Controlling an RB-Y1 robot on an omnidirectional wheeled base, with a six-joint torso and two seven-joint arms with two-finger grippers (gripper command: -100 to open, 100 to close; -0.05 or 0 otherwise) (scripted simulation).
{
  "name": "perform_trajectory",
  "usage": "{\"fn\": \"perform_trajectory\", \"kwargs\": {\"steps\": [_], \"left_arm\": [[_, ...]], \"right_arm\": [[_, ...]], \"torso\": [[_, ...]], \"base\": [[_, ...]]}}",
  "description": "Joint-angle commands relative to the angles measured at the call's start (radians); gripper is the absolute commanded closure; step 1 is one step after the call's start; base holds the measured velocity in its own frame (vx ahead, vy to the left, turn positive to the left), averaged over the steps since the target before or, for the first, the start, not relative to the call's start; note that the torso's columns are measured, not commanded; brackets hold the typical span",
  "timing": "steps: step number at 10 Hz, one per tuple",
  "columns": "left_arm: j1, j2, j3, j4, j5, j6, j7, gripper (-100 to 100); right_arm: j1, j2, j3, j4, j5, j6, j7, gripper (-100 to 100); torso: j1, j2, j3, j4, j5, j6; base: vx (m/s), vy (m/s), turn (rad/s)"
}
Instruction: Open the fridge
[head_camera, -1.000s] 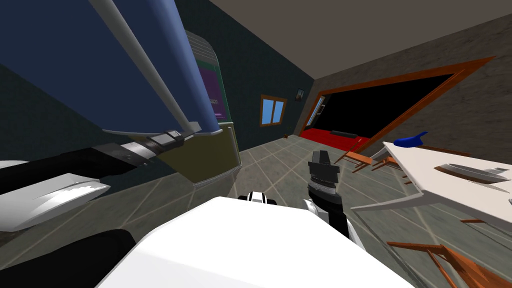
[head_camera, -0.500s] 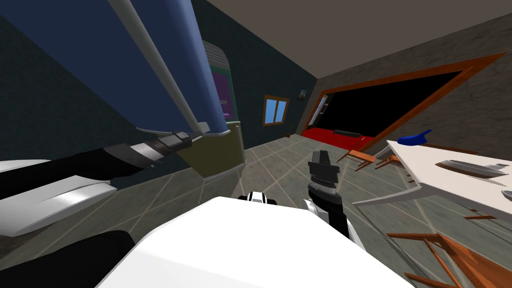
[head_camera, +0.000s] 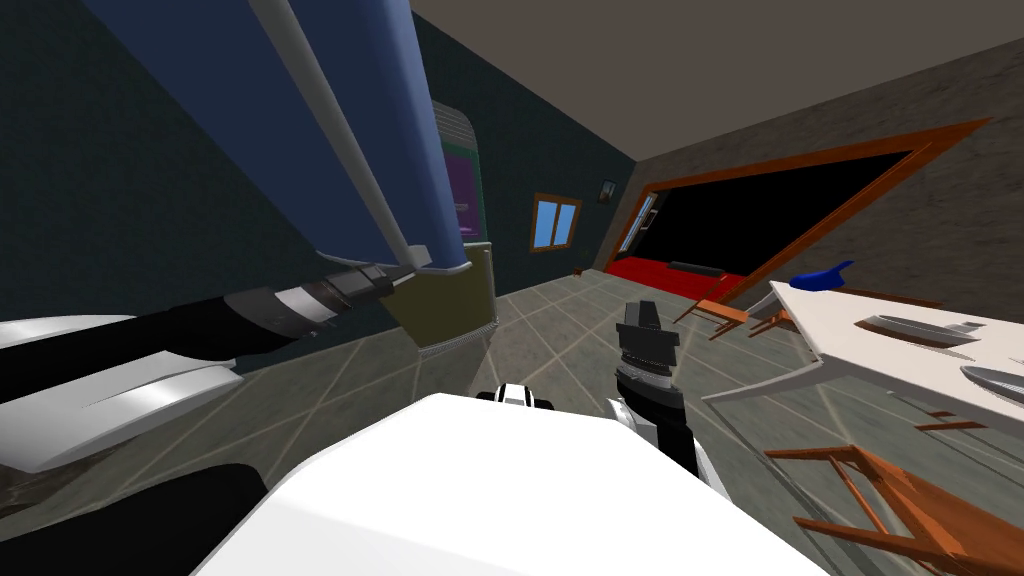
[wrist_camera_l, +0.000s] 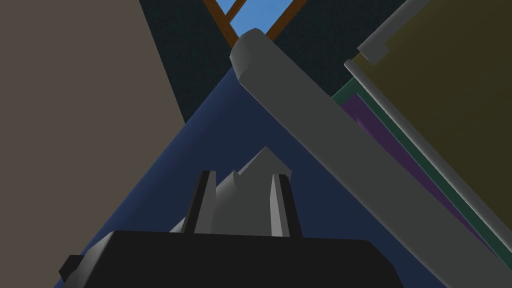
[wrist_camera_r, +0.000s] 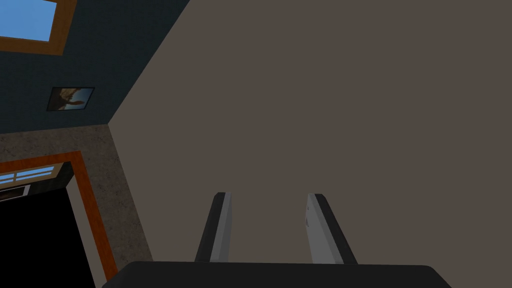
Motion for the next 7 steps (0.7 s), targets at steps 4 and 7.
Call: {"fn": "perform_trajectory", "kwargs": {"steps": [4,7], "left_arm": [[0.030,0.044,0.022,-0.016,0.015,-0.067,-0.013,100],[0.054,0.080,0.038,-0.029,0.027,-0.114,-0.023,100]], "right_arm": [[0.000,0.000,0.000,0.000,0.000,0.000,0.000,0],[0.000,0.000,0.000,0.000,0.000,0.000,0.000,0]], "torso": [[0.003,-0.005,-0.006,0.003,-0.001,-0.003],[0.009,-0.002,-0.005,0.005,0.000,-0.003]], "base": [[-0.154,0.171,0.000],[-0.172,0.198,-0.001]]}}
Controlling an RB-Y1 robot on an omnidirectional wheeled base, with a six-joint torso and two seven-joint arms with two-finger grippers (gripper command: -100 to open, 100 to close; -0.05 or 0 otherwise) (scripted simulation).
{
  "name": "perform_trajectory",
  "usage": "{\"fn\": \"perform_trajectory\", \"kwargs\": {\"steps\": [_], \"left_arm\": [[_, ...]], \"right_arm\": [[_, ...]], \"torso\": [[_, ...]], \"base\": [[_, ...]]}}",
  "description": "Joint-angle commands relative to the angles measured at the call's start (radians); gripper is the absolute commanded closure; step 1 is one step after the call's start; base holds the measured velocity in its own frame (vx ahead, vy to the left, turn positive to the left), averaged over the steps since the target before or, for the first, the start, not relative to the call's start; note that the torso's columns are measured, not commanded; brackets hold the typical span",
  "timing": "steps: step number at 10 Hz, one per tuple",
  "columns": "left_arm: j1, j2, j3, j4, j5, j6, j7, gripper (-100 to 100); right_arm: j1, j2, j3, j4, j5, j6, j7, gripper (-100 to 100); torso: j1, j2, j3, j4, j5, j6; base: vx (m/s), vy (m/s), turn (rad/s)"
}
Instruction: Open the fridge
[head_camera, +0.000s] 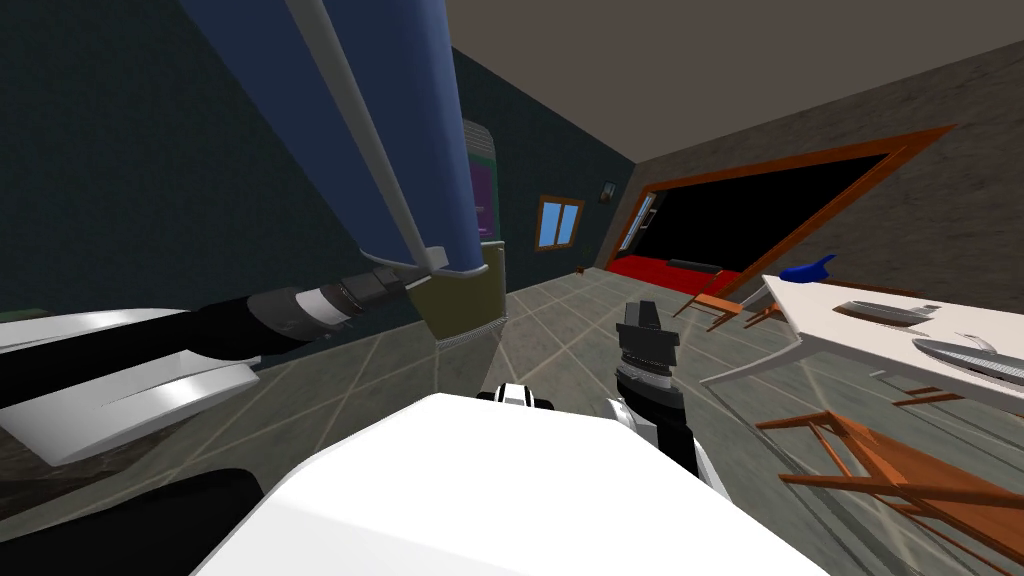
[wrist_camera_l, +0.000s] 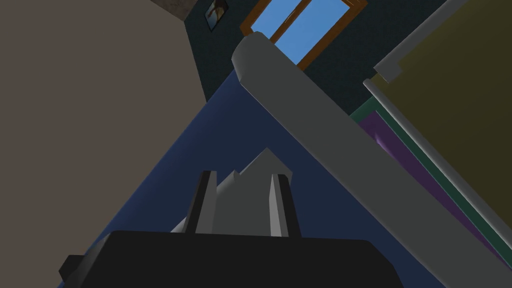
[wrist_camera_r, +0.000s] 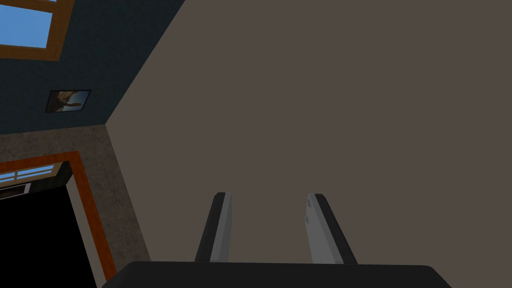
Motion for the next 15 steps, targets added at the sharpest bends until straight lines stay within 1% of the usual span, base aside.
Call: {"fn": "perform_trajectory", "kwargs": {"steps": [1,2,3,4,5,7,8,9,10,11,12,14,15], "left_arm": [[0.018,0.017,0.027,0.009,0.010,-0.050,-0.006,100],[0.018,0.017,0.027,0.009,0.010,-0.050,-0.006,100],[0.030,0.035,0.035,0.002,0.016,-0.073,-0.011,100],[0.030,0.035,0.035,0.002,0.016,-0.073,-0.011,100],[0.038,0.062,0.056,-0.013,0.031,-0.046,0.001,-100],[0.052,0.084,0.119,-0.009,0.064,-0.026,0.028,-100],[0.052,0.084,0.131,-0.009,0.064,-0.026,0.028,-100],[0.059,0.094,0.169,-0.007,0.081,-0.015,0.041,-100],[0.066,0.105,0.195,-0.005,0.097,-0.005,0.054,-100],[0.066,0.105,0.206,-0.005,0.097,-0.005,0.054,-100],[0.073,0.116,0.244,-0.004,0.113,0.005,0.067,-100],[0.087,0.137,0.304,0.000,0.146,0.025,0.093,-100],[0.087,0.137,0.319,0.000,0.146,0.025,0.093,-100]], "right_arm": [[0.000,0.000,0.000,0.000,0.000,0.000,0.000,0],[0.000,0.000,0.000,0.000,0.000,0.000,0.000,0],[0.000,0.000,0.000,0.000,0.000,0.000,0.000,0],[0.000,0.000,0.000,0.000,0.000,0.000,0.000,0],[0.000,0.000,0.000,0.000,0.000,0.000,0.000,0],[0.001,0.000,0.000,0.000,0.000,0.000,0.000,0],[0.001,0.000,0.000,0.000,0.000,0.000,0.000,0],[0.001,0.000,0.000,0.000,0.000,0.000,0.000,0],[0.001,0.000,0.000,0.000,0.000,0.000,0.000,0],[0.000,0.000,0.000,0.000,0.000,0.000,0.000,0],[0.000,0.000,0.000,0.000,0.000,0.000,0.000,0],[0.000,0.000,0.000,0.000,0.000,0.000,0.000,0],[0.000,0.000,0.000,0.000,0.000,0.000,0.000,0]], "torso": [[-0.002,-0.002,-0.002,0.001,-0.001,-0.001],[-0.003,-0.004,-0.004,0.000,-0.002,0.000],[-0.002,-0.005,-0.006,0.001,-0.002,-0.001],[-0.002,-0.003,-0.005,0.002,-0.002,0.000],[-0.002,-0.003,-0.004,0.002,-0.002,0.000],[-0.017,-0.014,-0.005,-0.010,-0.002,0.004],[-0.020,-0.013,-0.004,-0.011,-0.003,0.005],[-0.018,-0.009,-0.001,-0.010,-0.002,0.006],[-0.016,-0.006,0.001,-0.009,-0.001,0.006],[-0.015,-0.004,0.003,-0.008,-0.001,0.005],[-0.014,-0.003,0.003,-0.008,0.000,0.005],[-0.015,-0.005,0.002,-0.008,-0.001,0.005],[-0.017,-0.004,0.002,-0.007,-0.002,0.005]], "base": [[-0.143,0.173,0.008],[-0.132,0.170,0.000],[-0.163,0.165,0.012],[-0.164,0.164,-0.006],[-0.077,0.059,-0.002],[0.017,-0.013,0.061],[0.024,-0.015,0.015],[0.015,-0.008,0.020],[0.005,-0.002,0.043],[-0.002,0.002,0.018],[-0.006,0.006,0.032],[-0.007,0.005,0.040],[-0.002,0.004,0.016]]}}
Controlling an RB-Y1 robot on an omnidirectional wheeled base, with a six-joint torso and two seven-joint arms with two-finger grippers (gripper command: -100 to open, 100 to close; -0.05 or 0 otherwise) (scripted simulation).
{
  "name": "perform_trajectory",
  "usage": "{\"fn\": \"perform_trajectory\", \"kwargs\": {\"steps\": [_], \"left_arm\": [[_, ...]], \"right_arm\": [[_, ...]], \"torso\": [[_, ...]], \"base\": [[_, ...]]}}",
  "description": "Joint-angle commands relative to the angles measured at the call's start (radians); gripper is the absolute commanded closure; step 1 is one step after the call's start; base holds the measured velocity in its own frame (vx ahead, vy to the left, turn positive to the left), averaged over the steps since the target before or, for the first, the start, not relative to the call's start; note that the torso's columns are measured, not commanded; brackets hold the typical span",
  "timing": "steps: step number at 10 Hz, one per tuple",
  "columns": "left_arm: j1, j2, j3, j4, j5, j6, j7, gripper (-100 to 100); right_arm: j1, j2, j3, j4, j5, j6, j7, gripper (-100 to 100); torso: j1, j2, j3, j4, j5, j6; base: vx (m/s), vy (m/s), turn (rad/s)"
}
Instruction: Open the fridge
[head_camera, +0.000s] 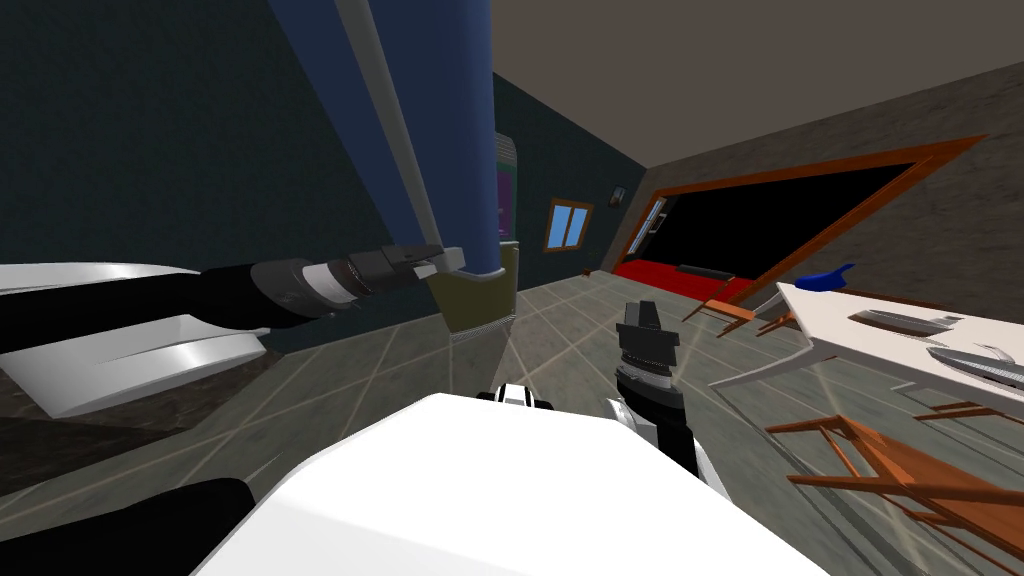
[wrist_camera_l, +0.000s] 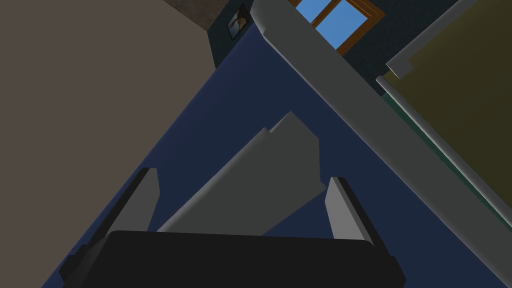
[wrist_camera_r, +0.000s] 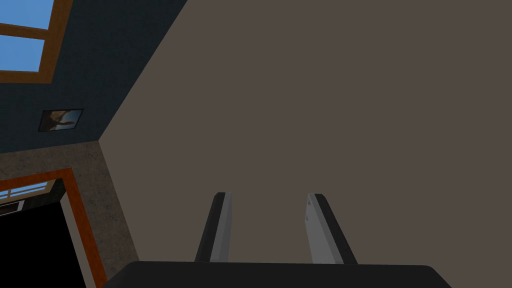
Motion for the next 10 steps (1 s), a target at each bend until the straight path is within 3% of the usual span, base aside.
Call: {"fn": "perform_trajectory", "kwargs": {"steps": [1,3,4,5,10], "left_arm": [[0.006,0.020,0.076,0.003,0.031,0.021,0.022,-100],[0.013,0.030,0.113,0.005,0.047,0.032,0.035,-100],[0.008,0.033,0.094,0.007,0.048,0.036,0.028,-100],[0.008,0.033,0.095,0.008,0.049,0.039,0.028,0],[0.011,0.033,0.092,0.010,0.048,0.043,0.028,0]], "right_arm": [[0.000,0.000,0.000,0.000,0.000,0.000,0.000,0],[0.000,0.000,0.000,0.000,0.000,0.000,0.000,0],[0.000,0.000,0.000,0.000,0.000,0.000,0.000,0],[0.000,0.000,0.000,0.000,0.000,0.000,0.000,0],[0.000,0.000,0.000,0.000,0.000,0.000,0.000,0]], "torso": [[-0.001,0.001,0.000,0.001,-0.001,0.000],[-0.003,0.002,0.001,0.001,-0.002,0.001],[-0.004,0.002,0.001,0.001,-0.002,0.001],[-0.003,0.002,0.001,0.000,-0.001,0.001],[0.000,0.000,0.001,-0.001,0.001,0.000]], "base": [[0.000,0.005,0.029],[0.002,0.006,0.030],[0.000,0.000,0.000],[0.000,0.000,0.000],[0.000,0.000,0.000]]}}
